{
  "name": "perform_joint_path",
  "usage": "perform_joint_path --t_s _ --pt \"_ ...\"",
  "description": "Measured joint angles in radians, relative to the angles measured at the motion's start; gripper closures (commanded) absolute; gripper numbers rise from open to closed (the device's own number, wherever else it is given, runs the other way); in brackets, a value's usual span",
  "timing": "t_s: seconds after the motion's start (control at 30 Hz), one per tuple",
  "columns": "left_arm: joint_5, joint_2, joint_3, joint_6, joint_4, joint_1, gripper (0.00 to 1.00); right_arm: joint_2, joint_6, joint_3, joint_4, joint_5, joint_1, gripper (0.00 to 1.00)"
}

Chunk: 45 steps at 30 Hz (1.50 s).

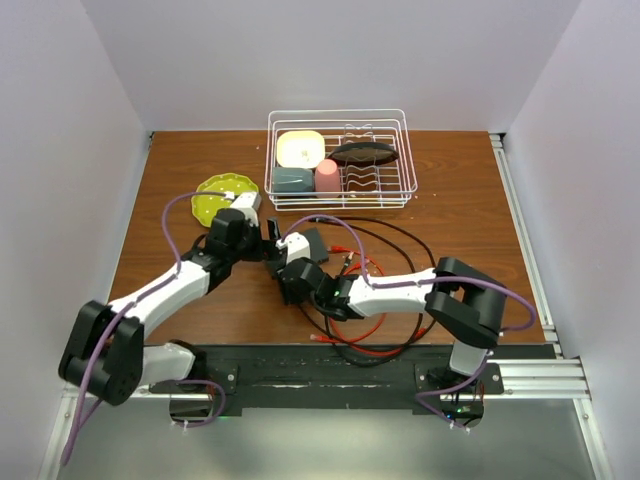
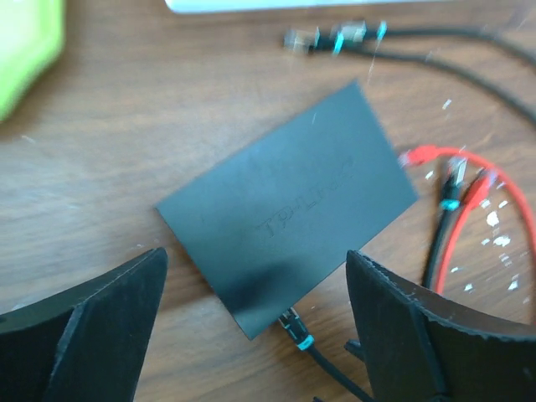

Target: Insert the plug into the switch port

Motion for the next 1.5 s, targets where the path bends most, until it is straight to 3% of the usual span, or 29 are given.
perform_joint_path --t_s 0.17,0.2,0.33,0.5,0.6,0.83,1.1,1.2,1.37,1.5 --pt "-0.071 -0.114 0.142 0.026 -0.149 0.0 0.0 -0.086 -0.003 -0.021 -0.021 0.004 0.0 0.21" --pt "-0.08 -0.129 0.18 0.031 -0.174 0.0 0.0 -0.105 -0.003 -0.021 -0.026 0.007 0.0 0.11" --pt "-0.099 -0.177 0.368 0.051 -0.241 0.0 0.0 -0.195 -0.018 0.001 -0.071 0.024 0.0 0.01" --pt "-0.097 -0.212 0.531 0.048 -0.257 0.0 0.0 -0.29 -0.042 0.098 -0.137 0.066 0.0 0.01" --pt "-0.09 -0.222 0.55 0.035 -0.257 0.0 0.0 -0.348 -0.043 0.123 -0.146 0.079 0.0 0.02" --pt "0.017 -0.29 0.242 -0.022 -0.206 0.001 0.0 -0.496 0.001 0.007 -0.196 0.153 -0.003 0.06" --pt "0.09 -0.245 0.239 -0.03 -0.215 0.001 0.01 -0.598 0.09 -0.159 -0.286 0.192 -0.123 0.12" --pt "0.108 -0.251 0.239 -0.035 -0.194 0.001 0.02 -0.598 0.114 -0.185 -0.301 0.193 -0.153 0.18" --pt "0.136 -0.237 0.24 -0.039 -0.182 0.001 0.03 -0.576 0.165 -0.231 -0.307 0.151 -0.21 0.38" --pt "0.159 -0.211 0.24 -0.046 -0.169 0.001 0.03 -0.523 0.203 -0.257 -0.299 0.089 -0.282 0.44"
